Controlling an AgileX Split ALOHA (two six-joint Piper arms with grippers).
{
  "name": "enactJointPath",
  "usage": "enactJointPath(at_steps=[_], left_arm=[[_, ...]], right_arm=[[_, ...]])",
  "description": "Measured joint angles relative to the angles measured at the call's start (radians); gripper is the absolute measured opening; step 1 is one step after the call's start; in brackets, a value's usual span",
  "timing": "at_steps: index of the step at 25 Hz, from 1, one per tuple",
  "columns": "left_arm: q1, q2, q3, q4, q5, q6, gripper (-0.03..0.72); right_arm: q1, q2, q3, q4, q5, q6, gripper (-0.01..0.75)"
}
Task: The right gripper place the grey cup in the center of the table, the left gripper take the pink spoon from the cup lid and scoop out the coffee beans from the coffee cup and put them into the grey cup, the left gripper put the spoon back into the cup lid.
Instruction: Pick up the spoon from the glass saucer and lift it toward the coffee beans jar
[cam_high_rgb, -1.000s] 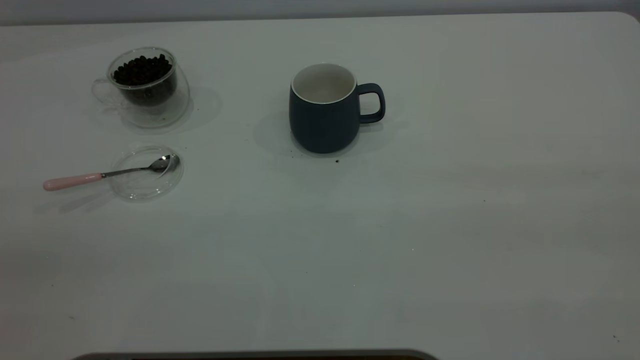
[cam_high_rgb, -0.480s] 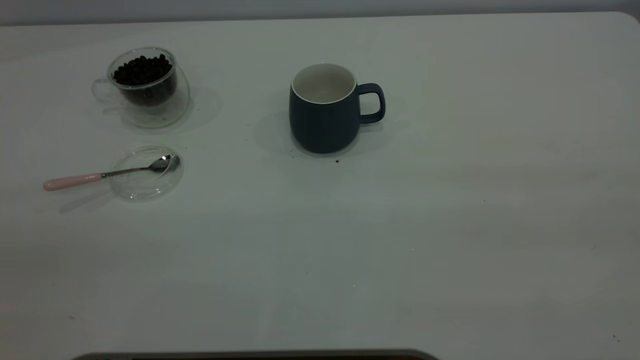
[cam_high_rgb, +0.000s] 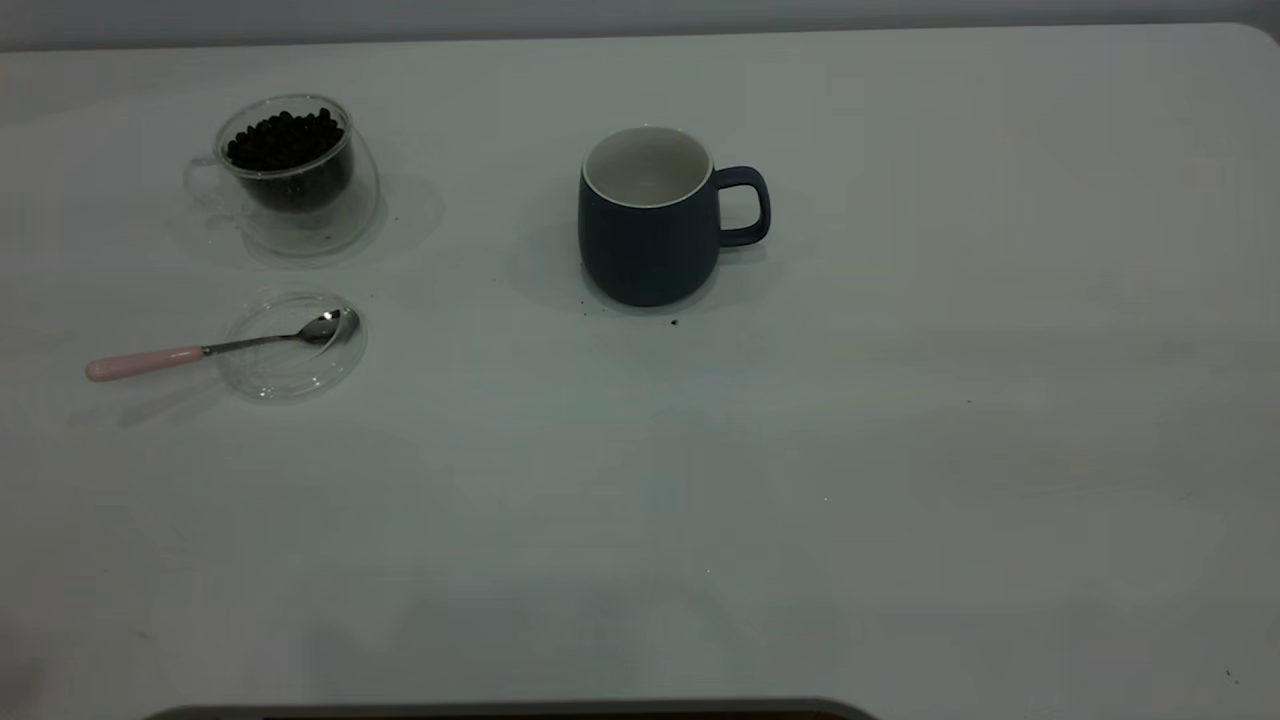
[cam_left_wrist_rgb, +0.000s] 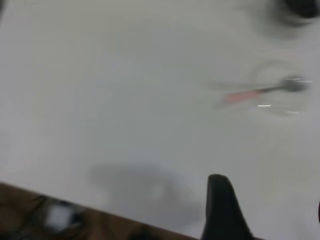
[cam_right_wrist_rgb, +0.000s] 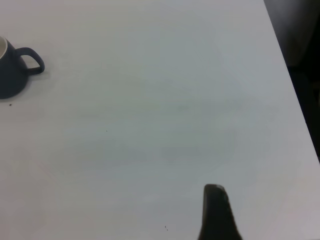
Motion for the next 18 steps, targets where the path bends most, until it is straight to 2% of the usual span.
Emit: enactJointPath(at_steps=[4, 10, 13, 18], left_arm=[[0.018, 0.241, -0.03, 0.087, -0.088, -0.11, 0.502], [0.194, 0.614, -0.129, 0.036, -0.173, -0.108, 0.502], [0.292, 0.798, -0.197, -0.085, -0.187, -0.002, 0.502], [0.463, 1.048, -0.329, -0.369, -0.136, 0.357, 0.502]], right_arm=[[0.0, 0.0, 0.0, 0.0, 0.0, 0.0, 0.537], [0.0, 0.0, 0.0, 0.0, 0.0, 0.0, 0.537], [0.0, 0.0, 0.0, 0.0, 0.0, 0.0, 0.537], [0.0, 0.0, 0.0, 0.0, 0.0, 0.0, 0.537]])
